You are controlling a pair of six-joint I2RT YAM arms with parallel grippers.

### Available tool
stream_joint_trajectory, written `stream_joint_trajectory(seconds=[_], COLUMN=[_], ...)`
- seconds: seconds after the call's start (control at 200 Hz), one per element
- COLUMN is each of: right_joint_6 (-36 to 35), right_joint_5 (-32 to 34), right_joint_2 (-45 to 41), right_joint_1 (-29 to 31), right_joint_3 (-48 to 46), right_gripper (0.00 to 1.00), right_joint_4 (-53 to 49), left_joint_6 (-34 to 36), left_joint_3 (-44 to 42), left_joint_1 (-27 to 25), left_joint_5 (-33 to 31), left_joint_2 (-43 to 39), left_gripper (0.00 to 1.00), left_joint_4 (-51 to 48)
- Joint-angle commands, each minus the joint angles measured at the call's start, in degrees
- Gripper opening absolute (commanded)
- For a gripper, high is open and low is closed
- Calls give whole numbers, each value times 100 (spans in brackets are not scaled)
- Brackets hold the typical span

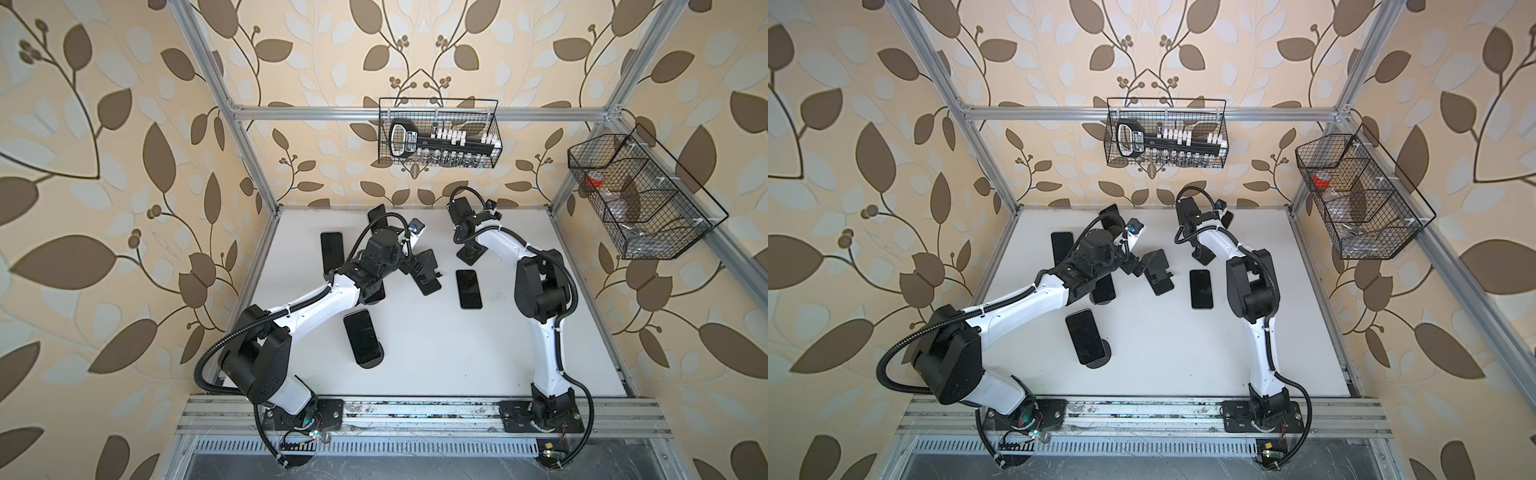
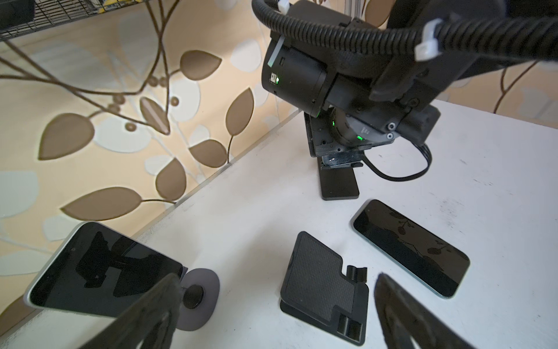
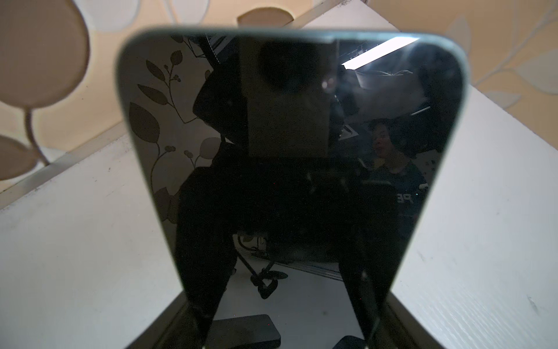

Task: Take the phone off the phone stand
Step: 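Carry the held black phone back toward the robot with the right gripper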

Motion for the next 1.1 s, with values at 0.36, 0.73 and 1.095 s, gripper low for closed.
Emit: stream_joint_trajectory(seconds=[0.36,0.73,1.095], right_joint_6=[-362,-462,-571], right_joint_5=[-46,-177,-338], right_joint_2=[-430,-520,-783], right_joint_1=[-64,-67,-56], right_joint_3=[-103,8,-191], right_gripper=[52,51,52], right_joint_4=[84,139,390], left_joint_6=[47,74,74], left_joint_3=[-15,-28,-30], left_joint_1=[52,48,50], left_joint_5=[-99,-130,-132], left_joint_2=[-80,-133,-199], left_gripper=[99,99,99], left_joint_4=[239,241,257])
